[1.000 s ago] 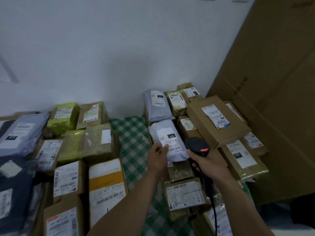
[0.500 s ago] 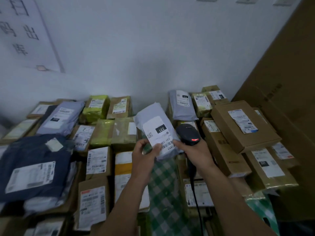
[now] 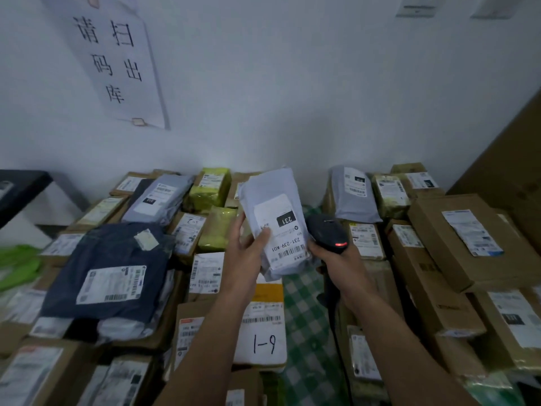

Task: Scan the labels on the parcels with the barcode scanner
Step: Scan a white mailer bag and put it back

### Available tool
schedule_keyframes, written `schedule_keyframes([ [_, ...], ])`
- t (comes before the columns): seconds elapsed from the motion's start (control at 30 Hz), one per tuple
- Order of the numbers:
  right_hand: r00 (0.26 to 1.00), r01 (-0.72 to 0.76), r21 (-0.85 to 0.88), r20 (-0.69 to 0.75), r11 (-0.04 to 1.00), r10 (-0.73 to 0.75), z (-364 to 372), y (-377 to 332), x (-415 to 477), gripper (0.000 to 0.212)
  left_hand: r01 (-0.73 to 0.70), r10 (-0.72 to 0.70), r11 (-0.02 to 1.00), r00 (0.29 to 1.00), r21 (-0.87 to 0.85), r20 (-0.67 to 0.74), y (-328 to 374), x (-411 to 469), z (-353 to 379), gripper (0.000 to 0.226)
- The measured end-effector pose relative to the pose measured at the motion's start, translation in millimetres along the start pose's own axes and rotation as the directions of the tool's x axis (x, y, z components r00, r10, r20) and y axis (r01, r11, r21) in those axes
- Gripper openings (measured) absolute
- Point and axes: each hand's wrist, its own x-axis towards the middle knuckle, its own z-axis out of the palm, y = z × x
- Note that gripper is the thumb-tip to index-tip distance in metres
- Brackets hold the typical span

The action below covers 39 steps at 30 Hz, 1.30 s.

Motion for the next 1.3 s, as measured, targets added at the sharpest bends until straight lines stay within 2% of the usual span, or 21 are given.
schedule_keyframes([
  [0.07,1.000,0.009,0.009,-0.020,1.000,-0.009,3.3,-0.6,-2.1,0.026,-0.038,0.038,0.999,0.999,-0.017,0.004,-1.2,-3.2,-2.0,0.063],
  [0.2,1.000,0.020,-0.013,-0.020,1.000,-0.020,6.3,-5.7,-5.6,0.025,-0.079,0.078,0.997,0.996,-0.025,-0.040,-1.8,-5.6,-5.1,0.072],
  [0.33,0.996,0.085,-0.137,-0.017,0.987,-0.088,4.9,-7.8,-10.3,0.026,-0.162,0.175,0.982,0.974,0.102,-0.144,4.2,1.5,-13.9,0.066],
  [0.5,0.975,0.128,-0.303,0.211,0.944,-0.065,12.9,-17.0,-23.9,0.016,-0.241,0.286,0.950,0.927,0.199,-0.243,13.1,16.7,-33.1,0.063],
  [0.6,0.952,0.145,-0.357,0.306,0.923,-0.031,26.0,-20.7,-30.0,0.017,-0.248,0.297,0.949,0.911,0.197,-0.285,15.8,26.7,-44.8,0.063],
  [0.77,0.922,0.155,-0.429,0.387,0.890,0.026,45.7,-21.8,-30.3,0.020,-0.238,0.279,0.959,0.891,0.156,-0.357,16.8,41.6,-59.6,0.064],
  [0.87,0.914,0.160,-0.445,0.404,0.881,0.038,61.5,-27.0,-29.2,0.023,-0.225,0.289,0.953,0.878,0.205,-0.381,16.1,45.9,-70.3,0.065],
  [1.0,0.906,0.182,-0.428,0.423,0.885,0.018,71.0,-30.5,-27.4,0.024,-0.213,0.301,0.939,0.889,0.271,-0.345,16.3,44.8,-69.0,0.067],
  [1.13,0.917,0.174,-0.431,0.398,0.885,0.014,60.7,-33.1,-36.6,0.035,-0.259,0.348,0.915,0.896,0.310,-0.278,13.5,33.2,-53.5,0.065],
  [1.3,0.934,0.130,-0.423,0.356,0.897,0.033,33.9,-34.6,-59.5,0.037,-0.285,0.354,0.910,0.912,0.303,-0.206,9.6,16.1,-31.0,0.062],
])
